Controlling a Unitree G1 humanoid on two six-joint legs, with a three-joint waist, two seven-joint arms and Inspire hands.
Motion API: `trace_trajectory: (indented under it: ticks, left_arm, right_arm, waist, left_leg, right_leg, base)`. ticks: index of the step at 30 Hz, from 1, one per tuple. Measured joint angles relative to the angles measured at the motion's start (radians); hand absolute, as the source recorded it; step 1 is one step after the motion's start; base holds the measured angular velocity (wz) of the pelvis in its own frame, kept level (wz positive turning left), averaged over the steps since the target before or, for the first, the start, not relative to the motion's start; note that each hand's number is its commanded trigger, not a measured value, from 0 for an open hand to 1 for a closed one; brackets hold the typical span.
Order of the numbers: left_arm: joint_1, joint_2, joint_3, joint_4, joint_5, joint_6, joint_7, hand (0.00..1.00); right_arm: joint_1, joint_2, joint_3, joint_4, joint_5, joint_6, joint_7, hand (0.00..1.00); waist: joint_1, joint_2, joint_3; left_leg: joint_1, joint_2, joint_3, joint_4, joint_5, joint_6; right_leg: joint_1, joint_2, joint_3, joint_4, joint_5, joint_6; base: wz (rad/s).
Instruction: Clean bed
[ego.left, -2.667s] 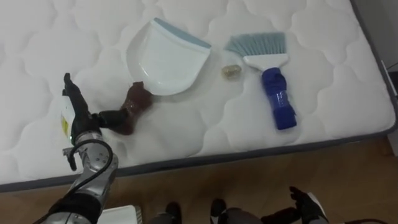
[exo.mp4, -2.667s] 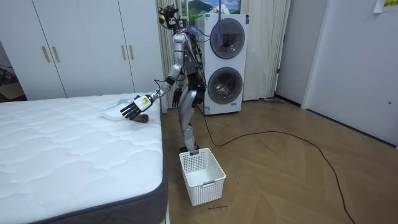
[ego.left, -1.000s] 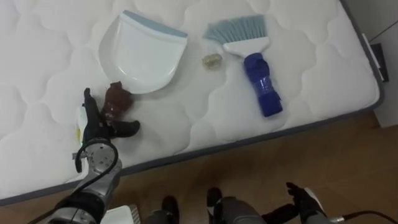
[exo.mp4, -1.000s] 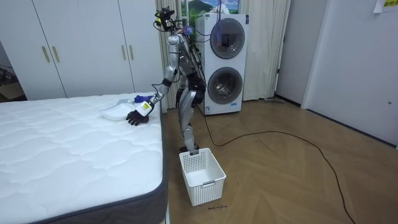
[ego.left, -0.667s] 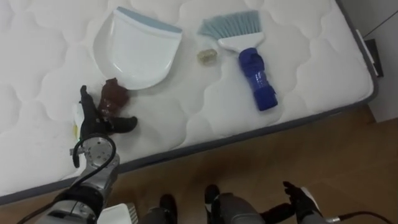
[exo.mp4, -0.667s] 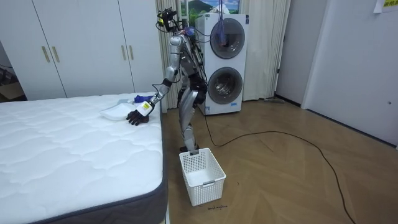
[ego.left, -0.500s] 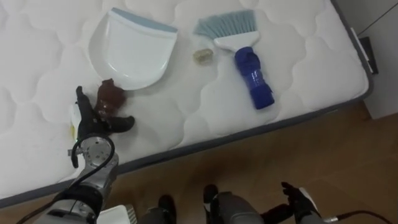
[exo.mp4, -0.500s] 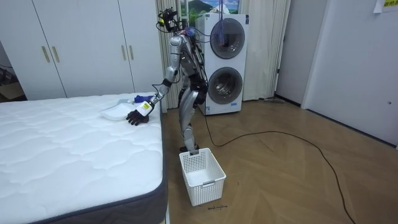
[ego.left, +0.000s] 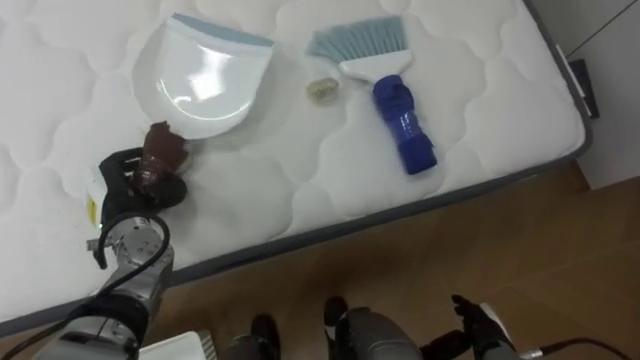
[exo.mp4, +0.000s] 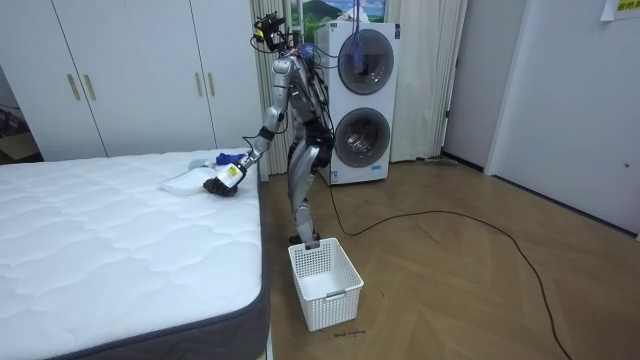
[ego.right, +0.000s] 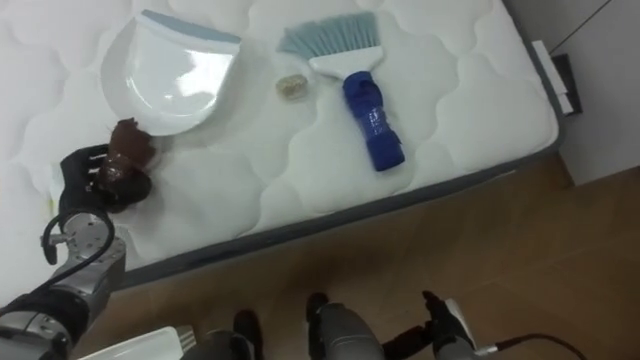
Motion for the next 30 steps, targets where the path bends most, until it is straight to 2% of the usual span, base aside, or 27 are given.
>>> trace_trajectory:
  ticks: [9,18,23,25,27,30]
  left_arm:
    - [-0.013,-0.007,0.000,0.006,0.003,0.026,-0.029,1.00]
    - [-0.013,-0.001,0.012,0.006,0.026,0.049,-0.065,1.00]
    - [-0.013,0.019,0.011,0.007,0.084,0.061,-0.080,1.00]
    - [-0.013,0.034,0.011,0.006,0.143,0.070,-0.080,1.00]
    - [-0.013,0.042,0.009,0.005,0.182,0.078,-0.077,1.00]
    - [-0.017,0.043,0.010,0.004,0.235,0.085,-0.066,1.00]
  right_arm:
    - [0.003,-0.001,0.004,-0.001,0.005,0.033,0.004,0.00]
    - [0.011,-0.004,-0.007,0.000,0.004,0.054,0.015,0.00]
    - [0.019,-0.009,-0.007,-0.001,0.004,0.061,0.025,0.00]
    - [0.027,-0.009,-0.007,-0.001,0.005,0.061,0.025,0.00]
    - [0.029,-0.011,-0.015,-0.001,0.005,0.061,0.025,0.00]
    - [0.031,-0.020,-0.019,-0.001,0.005,0.060,0.024,0.00]
  waist:
    - [-0.005,-0.001,-0.0006]
    - [-0.009,-0.003,-0.0071]
    - [-0.008,-0.003,-0.0074]
    - [-0.007,-0.001,-0.0081]
    - [-0.007,0.005,-0.0118]
    - [0.016,0.015,-0.0166]
  left_leg:
    - [0.003,-0.001,0.001,-0.003,0.000,0.000]
    - [0.010,0.001,0.006,-0.011,0.001,0.000]
    - [0.015,0.002,0.013,-0.011,0.001,0.000]
    - [0.022,0.004,0.015,-0.012,0.001,0.000]
    - [0.023,0.005,0.015,-0.013,0.001,0.000]
    - [0.025,0.006,0.018,-0.014,0.001,0.000]
  right_leg:
    - [0.000,-0.002,0.001,0.004,0.000,0.000]
    - [0.004,0.000,0.002,0.005,0.001,-0.002]
    - [0.008,0.000,0.004,0.005,0.002,-0.003]
    - [0.016,0.000,0.002,0.002,0.002,-0.003]
    - [0.019,0.000,0.000,-0.002,0.003,-0.003]
    - [0.017,0.001,0.002,-0.003,0.005,-0.005]
  base:
    - [0.00]
    - [0.01]
    - [0.00]
    - [0.00]
    - [0.00]
    - [-0.06]
